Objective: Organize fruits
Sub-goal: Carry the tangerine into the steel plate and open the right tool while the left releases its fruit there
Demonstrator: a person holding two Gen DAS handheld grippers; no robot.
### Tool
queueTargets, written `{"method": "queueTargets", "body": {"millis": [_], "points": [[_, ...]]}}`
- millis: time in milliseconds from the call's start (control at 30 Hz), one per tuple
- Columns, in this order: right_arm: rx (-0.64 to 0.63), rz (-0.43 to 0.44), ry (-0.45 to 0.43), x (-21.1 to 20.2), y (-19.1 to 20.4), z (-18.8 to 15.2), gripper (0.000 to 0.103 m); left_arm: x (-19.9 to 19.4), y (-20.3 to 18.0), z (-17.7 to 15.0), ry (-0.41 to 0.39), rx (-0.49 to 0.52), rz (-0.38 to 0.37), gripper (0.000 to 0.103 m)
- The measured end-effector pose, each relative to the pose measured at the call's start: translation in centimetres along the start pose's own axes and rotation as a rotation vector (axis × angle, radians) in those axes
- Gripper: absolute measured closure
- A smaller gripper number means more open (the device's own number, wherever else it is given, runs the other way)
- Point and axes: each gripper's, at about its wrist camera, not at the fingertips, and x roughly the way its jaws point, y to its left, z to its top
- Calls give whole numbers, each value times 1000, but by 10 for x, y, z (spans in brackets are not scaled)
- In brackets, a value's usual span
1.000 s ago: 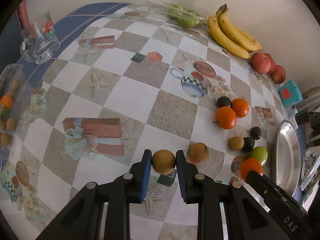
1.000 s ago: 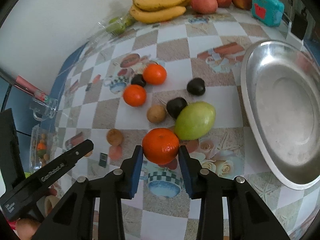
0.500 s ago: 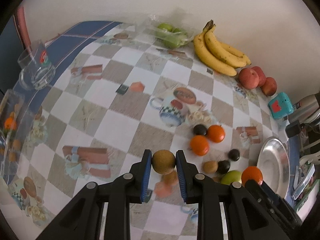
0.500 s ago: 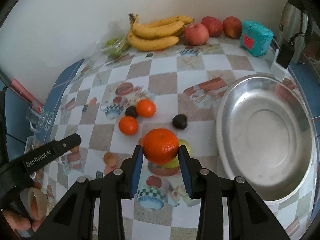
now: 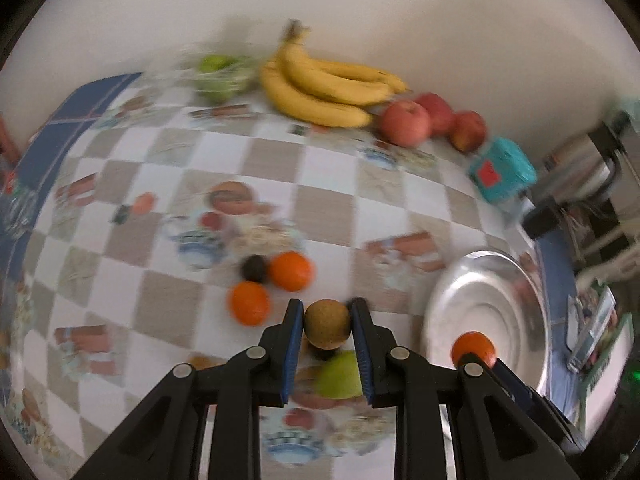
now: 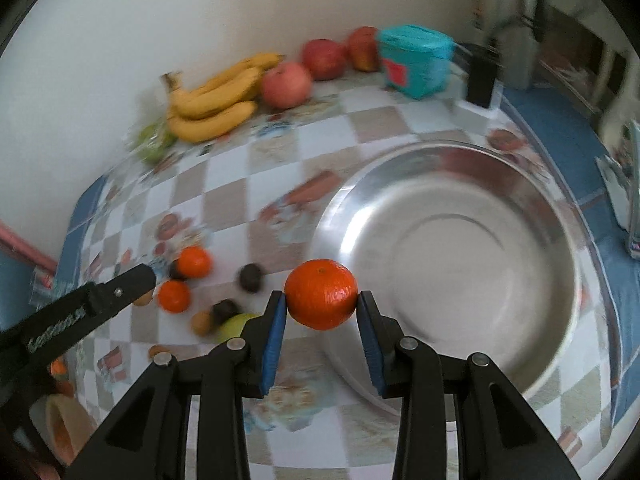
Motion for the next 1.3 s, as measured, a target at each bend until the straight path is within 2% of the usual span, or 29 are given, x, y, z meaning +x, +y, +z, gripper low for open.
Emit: {"method": "queueTargets", "body": {"millis": [100, 133, 333, 567, 867, 967, 1133, 1167, 1233, 1300], "points": [[64, -26, 5, 0, -25, 2, 66, 8, -28, -7, 9, 68, -27, 76], [80, -36, 2, -1, -33, 3, 72, 11, -39, -11, 11, 100, -44, 76], [150, -120, -17, -8, -70, 4, 72, 28, -81, -31, 24, 246, -92, 76], [195, -117, -26, -13, -85, 2, 72, 41, -106, -45, 41, 333, -118, 75], [239, -118, -25, -14, -97, 1, 72, 43, -124, -57, 54, 358, -128, 74], [242, -118, -29, -15, -98, 1, 72, 45, -120, -54, 57, 352, -118, 61], [244, -114, -25, -14, -98, 1, 72, 42, -122, -57, 56, 335, -121, 57], [243, -113, -24, -14, -98, 1, 72, 41, -121, -57, 55, 332, -118, 54], [246, -111, -19, -13, -98, 0, 72, 45, -111, -48, 55, 316, -93, 41], [250, -114, -13, -11, -99, 0, 66, 43, -102, -45, 52, 305, -66, 40]]}}
